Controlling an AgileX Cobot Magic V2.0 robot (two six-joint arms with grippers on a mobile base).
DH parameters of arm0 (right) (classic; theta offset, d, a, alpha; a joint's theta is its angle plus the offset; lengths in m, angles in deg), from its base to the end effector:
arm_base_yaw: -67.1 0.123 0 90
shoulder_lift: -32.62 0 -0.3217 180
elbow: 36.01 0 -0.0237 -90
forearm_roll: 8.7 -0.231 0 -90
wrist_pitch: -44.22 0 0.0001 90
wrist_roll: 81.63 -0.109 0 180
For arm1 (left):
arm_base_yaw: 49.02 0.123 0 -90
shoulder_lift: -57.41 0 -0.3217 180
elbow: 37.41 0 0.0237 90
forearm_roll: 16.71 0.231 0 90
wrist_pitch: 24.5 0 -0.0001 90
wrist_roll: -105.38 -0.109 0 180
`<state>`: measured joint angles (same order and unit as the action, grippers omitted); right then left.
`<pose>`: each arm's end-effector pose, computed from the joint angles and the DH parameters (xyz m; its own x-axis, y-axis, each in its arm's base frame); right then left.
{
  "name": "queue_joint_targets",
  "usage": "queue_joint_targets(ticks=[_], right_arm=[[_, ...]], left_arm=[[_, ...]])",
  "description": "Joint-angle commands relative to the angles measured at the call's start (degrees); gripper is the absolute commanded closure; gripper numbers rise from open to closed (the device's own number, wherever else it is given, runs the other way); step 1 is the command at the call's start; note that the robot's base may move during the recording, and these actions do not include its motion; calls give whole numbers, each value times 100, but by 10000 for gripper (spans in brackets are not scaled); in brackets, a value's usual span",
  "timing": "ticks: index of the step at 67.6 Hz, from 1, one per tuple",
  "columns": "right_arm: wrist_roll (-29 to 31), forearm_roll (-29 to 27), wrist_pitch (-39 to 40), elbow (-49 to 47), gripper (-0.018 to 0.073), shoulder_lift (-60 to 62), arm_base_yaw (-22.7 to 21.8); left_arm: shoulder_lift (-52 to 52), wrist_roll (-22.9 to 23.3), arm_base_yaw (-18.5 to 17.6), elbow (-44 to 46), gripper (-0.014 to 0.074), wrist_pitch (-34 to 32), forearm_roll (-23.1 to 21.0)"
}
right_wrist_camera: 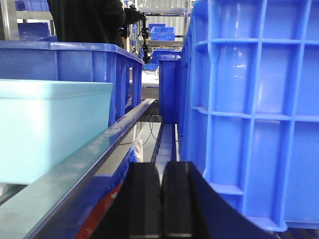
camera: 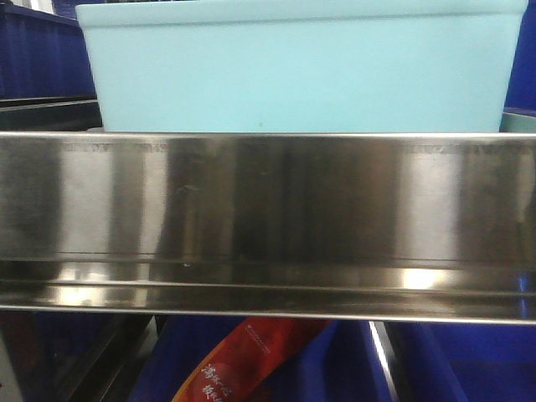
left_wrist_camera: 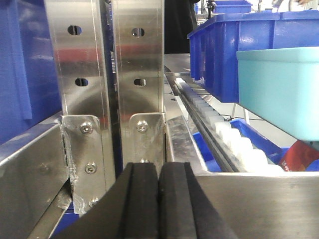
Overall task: Fetch blue bin and place on conveyor start
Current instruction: 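Move both grippers to the rim sides of the turquoise bin on the shelf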
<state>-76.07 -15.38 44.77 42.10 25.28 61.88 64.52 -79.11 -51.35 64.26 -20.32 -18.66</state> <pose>0.0178 -0.0017 0.2156 0.0902 0.0114 -0.9959 0.0903 0.9957 0.0196 0.0181 -0.0010 0.2054 0.0086 0.0441 -0.9990 0.0428 0.9981 0.0444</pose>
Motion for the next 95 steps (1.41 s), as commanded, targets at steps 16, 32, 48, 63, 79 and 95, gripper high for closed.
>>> queue_joint_targets(ticks=[16,32,48,63,79,95], right_arm=[[45,24,125,0,721,45,8],[45,24,125,0,721,45,8],[45,24,499,0,721,45,8],[45,24,1039,0,721,45,8],[45,-629,-234,-1144,721,45,8],[45,-629,-2123,-2991,573,-650,8]], left_arm=[[-21,-12,-24,21,707,-94,-25],[-21,-12,-24,21,707,-357,-25],[-21,-12,-24,21,707,-720,-25],[-21,-12,-24,126,707,-662,-25],[147,-12,-24,1629,705,554,-25],[1609,-12,-24,3404,402,1453,-25]])
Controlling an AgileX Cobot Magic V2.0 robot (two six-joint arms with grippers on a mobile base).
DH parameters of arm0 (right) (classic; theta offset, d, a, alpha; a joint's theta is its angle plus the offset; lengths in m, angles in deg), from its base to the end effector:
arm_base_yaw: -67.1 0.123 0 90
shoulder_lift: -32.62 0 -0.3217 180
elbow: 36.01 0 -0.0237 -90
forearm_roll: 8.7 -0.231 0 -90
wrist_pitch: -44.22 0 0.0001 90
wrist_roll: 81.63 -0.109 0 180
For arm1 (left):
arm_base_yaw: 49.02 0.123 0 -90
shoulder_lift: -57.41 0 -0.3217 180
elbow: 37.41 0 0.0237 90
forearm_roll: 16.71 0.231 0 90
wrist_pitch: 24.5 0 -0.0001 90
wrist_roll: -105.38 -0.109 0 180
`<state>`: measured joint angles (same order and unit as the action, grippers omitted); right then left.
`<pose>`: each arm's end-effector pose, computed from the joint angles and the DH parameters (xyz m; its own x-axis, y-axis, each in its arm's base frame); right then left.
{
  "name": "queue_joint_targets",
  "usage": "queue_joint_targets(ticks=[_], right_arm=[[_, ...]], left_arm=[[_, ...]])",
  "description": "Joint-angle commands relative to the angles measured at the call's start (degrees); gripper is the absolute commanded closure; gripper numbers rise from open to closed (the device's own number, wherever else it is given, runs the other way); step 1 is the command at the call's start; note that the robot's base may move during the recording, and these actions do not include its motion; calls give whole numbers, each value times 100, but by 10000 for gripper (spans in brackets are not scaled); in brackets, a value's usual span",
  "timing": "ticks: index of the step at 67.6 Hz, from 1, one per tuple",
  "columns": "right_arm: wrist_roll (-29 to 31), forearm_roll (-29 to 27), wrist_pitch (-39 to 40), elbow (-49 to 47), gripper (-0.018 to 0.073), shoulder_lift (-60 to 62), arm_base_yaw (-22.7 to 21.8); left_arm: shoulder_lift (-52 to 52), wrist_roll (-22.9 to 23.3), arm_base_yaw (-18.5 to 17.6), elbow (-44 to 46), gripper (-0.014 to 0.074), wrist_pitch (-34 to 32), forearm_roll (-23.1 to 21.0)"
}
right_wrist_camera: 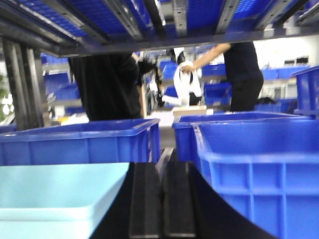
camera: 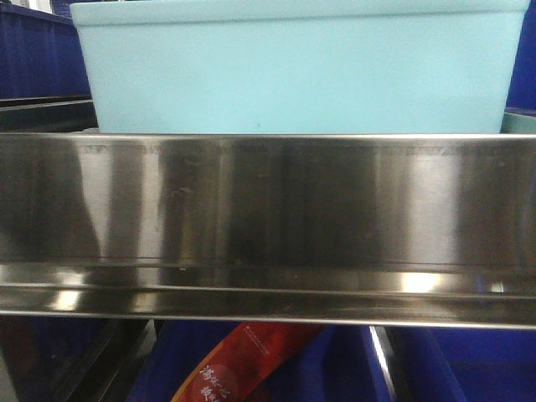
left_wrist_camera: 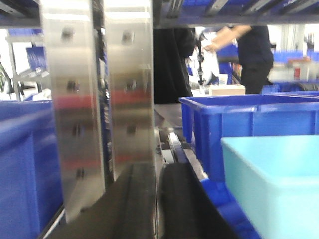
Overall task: Fetch blue bin and place on conveyor start
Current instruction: 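Move both grippers to the rim sides of the turquoise bin on the shelf, then close both grippers on opposite walls of the turquoise bin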
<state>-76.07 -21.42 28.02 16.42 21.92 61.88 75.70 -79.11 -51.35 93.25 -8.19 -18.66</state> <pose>-0.0133 0.0080 0.3290 0.1931 0.0988 -0.9762 0.0084 0.9947 0.1023 0.0075 -0.0014 0.3452 0.1078 0.0413 -0.9933 0.0453 0.9979 0.0464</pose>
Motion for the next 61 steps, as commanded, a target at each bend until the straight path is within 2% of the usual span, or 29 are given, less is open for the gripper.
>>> queue_joint_targets(ticks=[1,6,14,20,28,33,42,49,55,61], right_arm=[[45,-25,-480,-496,542,-383,8],[45,-25,-508,-835,307,-780,8],[45,-25,-389,-1031,-21,-1304,8],[45,-15,-163,-1090,-8,-1597,31],[394,-15,-582,-1562,-8,-2173,207],[672,-15,-855,-1936,-8,-2587,454],[684,-26,-1257,-2588,-8,-3415,971],[684,-26,-1558,-3123,-6,-4108,1263],[589,-26,-1951,-3726,0,-4723,1317],[382,3,-2440,-4314,0,-5329,1317]], left_arm=[[588,-12,-24,592,373,255,-25],[1108,-12,-24,984,230,259,-25],[1834,-12,-62,1361,74,274,-91],[2155,-12,-383,1507,39,277,-89],[2595,-12,-1261,1770,38,382,102],[2901,-12,-1752,2027,38,548,112],[3675,-12,-2534,2584,38,746,112],[4374,40,-2760,3140,41,1124,-40],[5006,40,-2760,3757,56,1627,-296],[5657,98,-2760,4567,72,2319,-320]])
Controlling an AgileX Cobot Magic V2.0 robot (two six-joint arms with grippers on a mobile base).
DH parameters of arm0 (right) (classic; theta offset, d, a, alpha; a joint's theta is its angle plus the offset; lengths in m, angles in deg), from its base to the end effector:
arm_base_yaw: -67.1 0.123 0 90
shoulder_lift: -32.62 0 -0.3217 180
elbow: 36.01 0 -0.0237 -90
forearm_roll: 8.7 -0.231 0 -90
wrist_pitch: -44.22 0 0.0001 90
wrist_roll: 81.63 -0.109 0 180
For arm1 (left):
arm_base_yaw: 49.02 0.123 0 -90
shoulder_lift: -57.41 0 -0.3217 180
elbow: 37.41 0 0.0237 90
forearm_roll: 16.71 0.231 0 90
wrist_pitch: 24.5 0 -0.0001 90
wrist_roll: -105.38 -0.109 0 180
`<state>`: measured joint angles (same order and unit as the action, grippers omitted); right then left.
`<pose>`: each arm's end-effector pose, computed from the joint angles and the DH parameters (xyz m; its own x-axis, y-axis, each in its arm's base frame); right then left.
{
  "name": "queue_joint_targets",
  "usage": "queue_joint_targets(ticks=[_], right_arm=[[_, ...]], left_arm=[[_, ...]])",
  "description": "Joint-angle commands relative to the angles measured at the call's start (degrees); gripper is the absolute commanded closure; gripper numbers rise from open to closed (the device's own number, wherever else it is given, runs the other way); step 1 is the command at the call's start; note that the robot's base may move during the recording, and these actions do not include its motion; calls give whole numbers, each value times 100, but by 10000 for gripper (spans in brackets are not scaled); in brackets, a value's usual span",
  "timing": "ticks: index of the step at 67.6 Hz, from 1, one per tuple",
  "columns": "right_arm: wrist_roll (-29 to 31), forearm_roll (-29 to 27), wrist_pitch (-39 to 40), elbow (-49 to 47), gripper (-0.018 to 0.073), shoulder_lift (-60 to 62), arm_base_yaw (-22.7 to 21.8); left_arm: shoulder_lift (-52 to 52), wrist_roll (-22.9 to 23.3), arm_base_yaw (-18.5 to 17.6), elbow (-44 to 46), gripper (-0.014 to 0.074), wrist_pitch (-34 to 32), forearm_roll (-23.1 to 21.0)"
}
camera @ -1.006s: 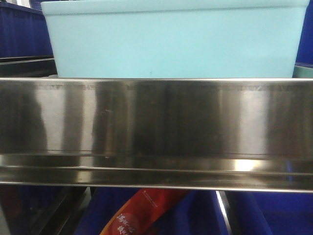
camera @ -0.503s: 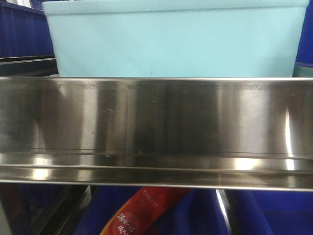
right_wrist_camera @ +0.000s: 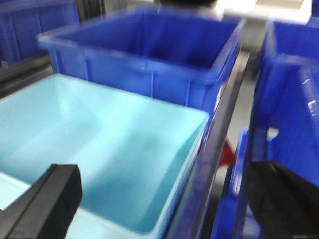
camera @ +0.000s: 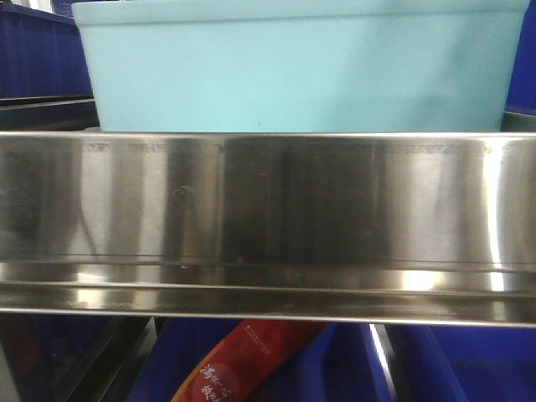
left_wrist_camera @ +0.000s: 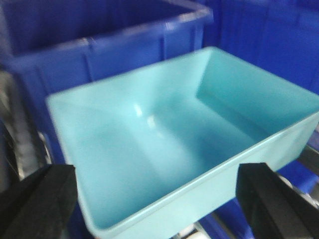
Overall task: Fetch blue bin and place on conveyor start
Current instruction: 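Close both grippers on opposite walls of the turquoise bin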
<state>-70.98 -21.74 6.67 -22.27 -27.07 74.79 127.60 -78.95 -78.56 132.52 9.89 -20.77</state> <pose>0.1502 0.0354 0.4518 -0.3420 -0.0505 -0.9383 -0.2619 0.9641 0.0436 0.1837 -0.1091 0.4427 -0.3529 0.2196 -0.9095 0.5304 0.8478 -0.0011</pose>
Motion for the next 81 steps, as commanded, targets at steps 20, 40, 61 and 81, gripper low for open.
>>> queue_joint_targets(ticks=[20,40,61,81], right_arm=[[-1352,1346,-2503,-2671,0,-2445,26],[-1447,1113,-2778,-3211,0,-3622,26],[-1470,893,-2597,-3211,0,-4489,26],[-1470,893,-2583,-3211,153,-4789,26]], left_arm=[[2493,1502,102,3109,81,2738,1385],[3473,1502,950,3490,81,2931,787],[4081,1492,1050,3490,81,2878,507],[4224,1492,1050,3490,131,2828,406]])
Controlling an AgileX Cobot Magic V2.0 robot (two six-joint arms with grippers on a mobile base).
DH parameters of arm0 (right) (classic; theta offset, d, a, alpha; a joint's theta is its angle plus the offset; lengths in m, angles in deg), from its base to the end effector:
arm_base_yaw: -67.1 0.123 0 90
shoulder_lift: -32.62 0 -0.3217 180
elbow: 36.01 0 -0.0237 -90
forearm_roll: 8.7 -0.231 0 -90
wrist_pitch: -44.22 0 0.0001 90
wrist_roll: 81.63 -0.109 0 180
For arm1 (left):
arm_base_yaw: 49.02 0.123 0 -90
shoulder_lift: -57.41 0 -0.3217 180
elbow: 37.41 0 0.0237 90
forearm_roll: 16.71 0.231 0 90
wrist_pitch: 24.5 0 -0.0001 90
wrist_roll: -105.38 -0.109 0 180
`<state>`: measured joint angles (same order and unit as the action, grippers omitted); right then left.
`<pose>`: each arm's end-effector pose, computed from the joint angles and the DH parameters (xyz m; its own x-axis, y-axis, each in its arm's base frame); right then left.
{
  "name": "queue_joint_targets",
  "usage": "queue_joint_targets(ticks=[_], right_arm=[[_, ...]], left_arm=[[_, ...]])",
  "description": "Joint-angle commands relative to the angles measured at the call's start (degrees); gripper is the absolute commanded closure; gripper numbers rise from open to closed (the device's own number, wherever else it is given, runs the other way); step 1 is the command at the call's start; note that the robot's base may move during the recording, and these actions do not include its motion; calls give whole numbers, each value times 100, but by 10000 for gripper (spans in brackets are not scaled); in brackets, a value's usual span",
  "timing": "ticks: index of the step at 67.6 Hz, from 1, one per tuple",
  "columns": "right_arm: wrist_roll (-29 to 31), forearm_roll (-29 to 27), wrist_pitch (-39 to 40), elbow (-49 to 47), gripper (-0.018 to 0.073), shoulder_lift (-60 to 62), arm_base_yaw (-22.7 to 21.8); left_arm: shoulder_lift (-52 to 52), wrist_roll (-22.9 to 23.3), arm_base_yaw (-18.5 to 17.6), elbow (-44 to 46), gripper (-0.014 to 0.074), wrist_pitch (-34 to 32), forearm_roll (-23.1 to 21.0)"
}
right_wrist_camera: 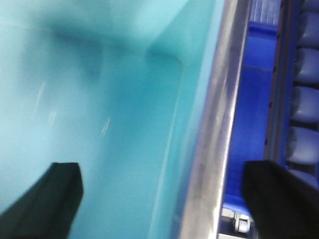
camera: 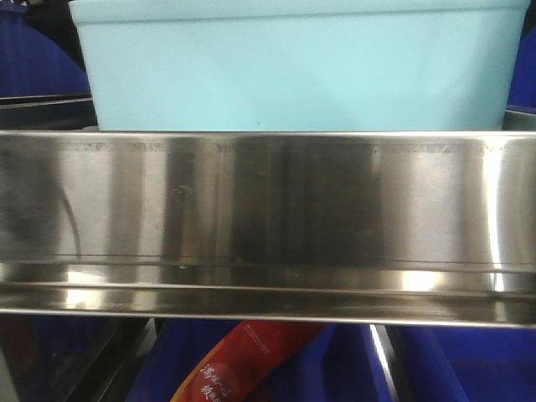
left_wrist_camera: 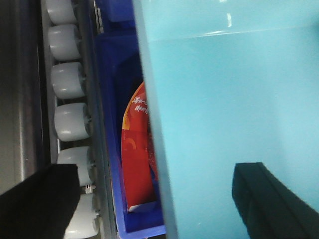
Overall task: Fetch blue bin and place on conveyor start
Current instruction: 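Close both grippers on opposite walls of the turquoise bin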
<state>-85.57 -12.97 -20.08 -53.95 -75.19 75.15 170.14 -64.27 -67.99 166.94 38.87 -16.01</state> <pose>0.3720 0.0600 0.3556 -0.9032 -0.0260 -0.4284 -0.0779 0.9915 0.1041 0.3844 -0.1309 0.3539 -0.8761 0.1169 -0.4678 0.1701 0.9827 -0.0730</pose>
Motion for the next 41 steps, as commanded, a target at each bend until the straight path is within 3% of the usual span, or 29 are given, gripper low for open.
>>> queue_joint_targets(ticks=[1,7,16,18,41], right_arm=[[-10,16,106,-43,186,23,-9],[-10,16,106,-43,418,23,-9],[-10,16,127,-43,729,23,-9],[-27,16,140,-43,720,23,-9],[-50,16,170,-43,711,466,-9]], left_arm=[[-30,23,-7,48,149,-70,-70],[-30,23,-7,48,304,-70,-70],[-30,23,-7,48,661,-70,-70],[-30,23,-7,48,708,-70,-70],[-423,23,-20,48,708,25,-100]])
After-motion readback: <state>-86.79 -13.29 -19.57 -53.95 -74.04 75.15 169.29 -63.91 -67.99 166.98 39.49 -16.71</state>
